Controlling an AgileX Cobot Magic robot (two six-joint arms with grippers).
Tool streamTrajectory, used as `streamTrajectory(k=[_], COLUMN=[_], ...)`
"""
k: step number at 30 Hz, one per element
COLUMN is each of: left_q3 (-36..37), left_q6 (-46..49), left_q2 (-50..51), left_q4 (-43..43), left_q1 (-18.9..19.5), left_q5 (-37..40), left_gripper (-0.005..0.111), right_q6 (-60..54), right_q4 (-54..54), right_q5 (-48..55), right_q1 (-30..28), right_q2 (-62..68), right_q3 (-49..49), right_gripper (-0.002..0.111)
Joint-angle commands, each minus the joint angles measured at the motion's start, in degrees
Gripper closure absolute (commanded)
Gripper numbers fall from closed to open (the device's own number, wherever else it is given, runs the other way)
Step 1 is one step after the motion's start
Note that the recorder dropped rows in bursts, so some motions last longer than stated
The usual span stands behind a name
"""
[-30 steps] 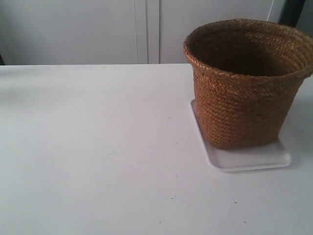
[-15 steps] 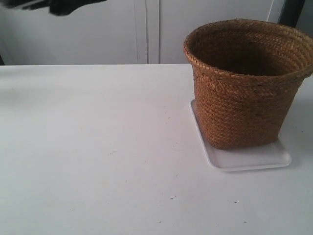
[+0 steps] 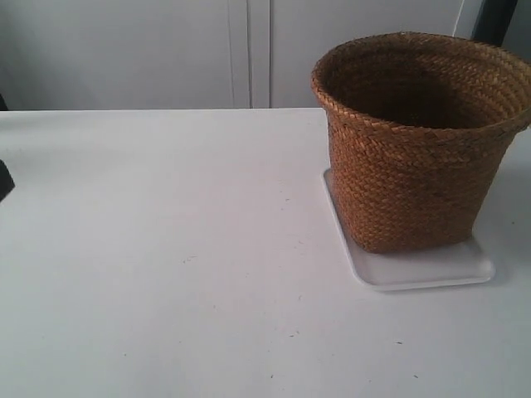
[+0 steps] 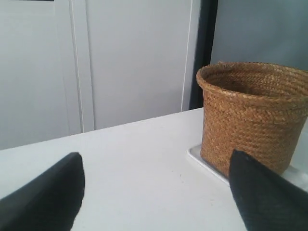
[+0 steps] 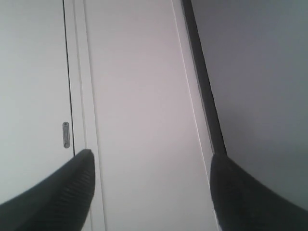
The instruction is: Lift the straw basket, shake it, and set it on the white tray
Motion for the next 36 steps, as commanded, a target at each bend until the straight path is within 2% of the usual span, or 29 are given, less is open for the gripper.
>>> streamTrajectory(k=[1,2,3,4,6,8,10,15,17,22,27,30,36], left_q3=[6.5,7.9,9.9,10.8,11.5,11.5,11.4,12.2,13.4,17.8,19.5,19.5,19.5], left_q6=[-13.0,-15.7,-22.6,-25.3,-18.7,-15.0,-15.1,-14.7,-15.1,-19.2,-23.9,-24.0,-19.8], left_q2=[-3.3,-3.3,-3.3,-3.3,-3.3,-3.3,-3.3,-3.3,-4.6,-12.6,-20.3,-22.7,-22.7], left_q4=[10.7,12.9,15.5,15.5,16.0,15.3,15.1,15.1,15.1,15.1,15.1,15.1,15.3], left_q1=[0.1,0.1,0.1,0.1,0.1,0.1,0.1,0.0,4.2,17.7,27.2,29.9,30.3], left_q5=[-1.2,-1.2,1.5,4.8,7.8,6.7,3.1,2.9,3.5,7.3,14.3,20.7,24.7], left_gripper=[0.024,0.024,0.024,0.024,0.024,0.024,0.024,0.024,0.024,0.024,0.024,0.024,0.024], right_q6=[0.2,0.2,0.2,0.2,0.2,0.2,0.2,0.2,0.2,0.2,0.2,0.2,0.2], right_q4=[0.1,0.1,0.1,0.1,0.1,0.1,0.1,0.4,0.4,0.4,0.4,0.4,0.4], right_q5=[1.1,1.2,1.5,1.5,1.5,1.5,1.5,1.5,1.5,2.3,2.7,2.7,3.0], right_q1=[0.1,0.1,0.1,0.1,0.1,0.1,0.1,0.1,0.1,0.1,0.1,0.1,0.1], right_q2=[-0.1,-0.1,-0.1,-0.1,-0.1,-0.1,-0.1,-0.1,-0.1,-0.1,-0.1,-0.1,-0.1], right_q3=[0.3,0.3,0.3,0.3,0.3,0.3,0.3,0.3,0.3,0.3,0.3,0.3,0.3], right_gripper=[0.045,0.045,0.045,0.045,0.045,0.045,0.045,0.045,0.045,0.045,0.045,0.045,0.045])
